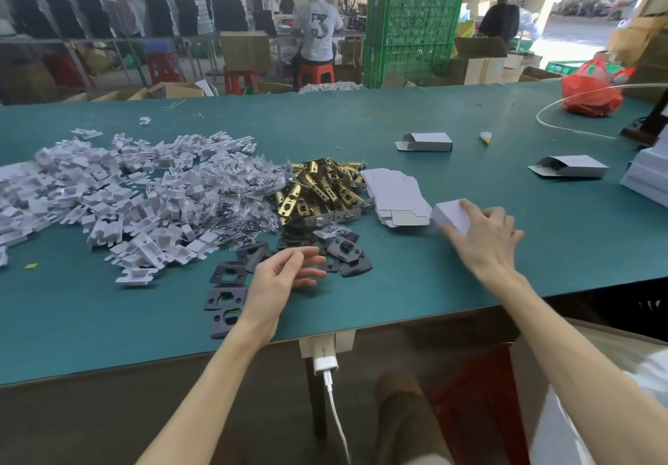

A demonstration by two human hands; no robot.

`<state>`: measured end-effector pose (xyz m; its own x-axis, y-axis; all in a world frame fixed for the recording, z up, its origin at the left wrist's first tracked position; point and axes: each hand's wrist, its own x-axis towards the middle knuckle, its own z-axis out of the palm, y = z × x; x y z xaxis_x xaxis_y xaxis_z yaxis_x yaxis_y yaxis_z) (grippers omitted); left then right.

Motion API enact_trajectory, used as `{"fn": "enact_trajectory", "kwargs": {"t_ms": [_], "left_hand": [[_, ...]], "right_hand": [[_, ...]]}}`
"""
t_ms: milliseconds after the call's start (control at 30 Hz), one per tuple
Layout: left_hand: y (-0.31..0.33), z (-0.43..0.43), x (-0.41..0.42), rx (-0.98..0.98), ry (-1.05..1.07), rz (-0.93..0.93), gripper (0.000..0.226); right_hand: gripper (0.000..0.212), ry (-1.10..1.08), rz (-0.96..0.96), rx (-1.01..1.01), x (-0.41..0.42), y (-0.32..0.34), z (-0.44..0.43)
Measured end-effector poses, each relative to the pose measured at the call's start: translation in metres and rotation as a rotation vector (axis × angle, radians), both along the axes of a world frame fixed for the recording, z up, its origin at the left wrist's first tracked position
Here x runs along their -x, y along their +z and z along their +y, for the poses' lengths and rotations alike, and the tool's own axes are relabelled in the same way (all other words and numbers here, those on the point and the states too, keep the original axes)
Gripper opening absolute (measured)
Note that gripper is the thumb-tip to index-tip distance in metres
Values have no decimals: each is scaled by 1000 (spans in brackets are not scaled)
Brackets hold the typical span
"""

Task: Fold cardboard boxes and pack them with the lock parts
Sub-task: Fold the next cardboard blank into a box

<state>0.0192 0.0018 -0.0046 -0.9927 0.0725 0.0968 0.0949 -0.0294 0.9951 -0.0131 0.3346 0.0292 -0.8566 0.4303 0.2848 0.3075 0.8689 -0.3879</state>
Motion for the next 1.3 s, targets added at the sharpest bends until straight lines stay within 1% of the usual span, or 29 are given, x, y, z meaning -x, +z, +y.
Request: {"fn": "enact_trajectory", "kwargs": {"t_ms": [100, 167, 300, 367, 400, 467, 533, 600, 667, 700, 767, 867, 933, 967, 1033, 1100, 1167, 1233, 1300], "left_hand": [[-1, 0, 0, 10, -1, -2, 29], [-2, 0, 0, 7, 0, -3, 29], [-3, 1, 2, 11, 6, -1, 29], [-3, 1, 3, 15, 9, -1, 29], [-3, 1, 3, 17, 11, -2, 29], [-3, 2, 3, 20, 17, -8, 29], [-3, 3, 3, 28, 19, -10, 29], [-3, 3, 3, 29, 25, -12, 29], [-3, 2, 3, 23, 31, -11, 28], [-3, 2, 4, 21, 31, -11, 28], [-3, 1, 5, 21, 29, -11, 28], [-4, 1, 6, 12, 28, -6, 28], [-4, 1, 6, 5, 31, -6, 28], [-4, 1, 6, 1, 30, -8, 28], [-4, 1, 6, -10, 25, -11, 28], [-2, 0, 5, -32, 27, -6, 28], [0, 0, 4, -76, 20, 3, 30], [5, 0, 1, -121, -8, -4, 35], [9, 0, 0, -178, -52, -33, 50]], "right_hand": [[58, -65, -73, -40, 4, -8, 12], [57, -92, -125, -107, 4, -14, 16], [58, -102, -209, -230, 7, -18, 16], [63, -98, -250, -307, 12, -14, 12], [67, -77, -251, -351, 15, -12, 8], [74, 40, -198, -391, 22, -7, -7], [75, 200, -157, -400, 32, -2, -25], [73, 311, -183, -385, 43, 2, -41], [66, 362, -235, -350, 52, 4, -52], [60, 381, -263, -341, 56, 4, -55], [38, 395, -276, -335, 58, 5, -58], [19, 406, -205, -396, 48, 10, -59], [10, 398, -111, -436, 37, 16, -59], [11, 379, -49, -415, 31, 20, -59], [13, 341, 122, -271, 20, 29, -61], [21, 367, 313, -24, 9, 36, -66], [24, 477, 441, 196, -4, 40, -77], [21, 576, 477, 361, -18, 40, -92], [21, 670, 453, 456, -34, 35, -106]]}}
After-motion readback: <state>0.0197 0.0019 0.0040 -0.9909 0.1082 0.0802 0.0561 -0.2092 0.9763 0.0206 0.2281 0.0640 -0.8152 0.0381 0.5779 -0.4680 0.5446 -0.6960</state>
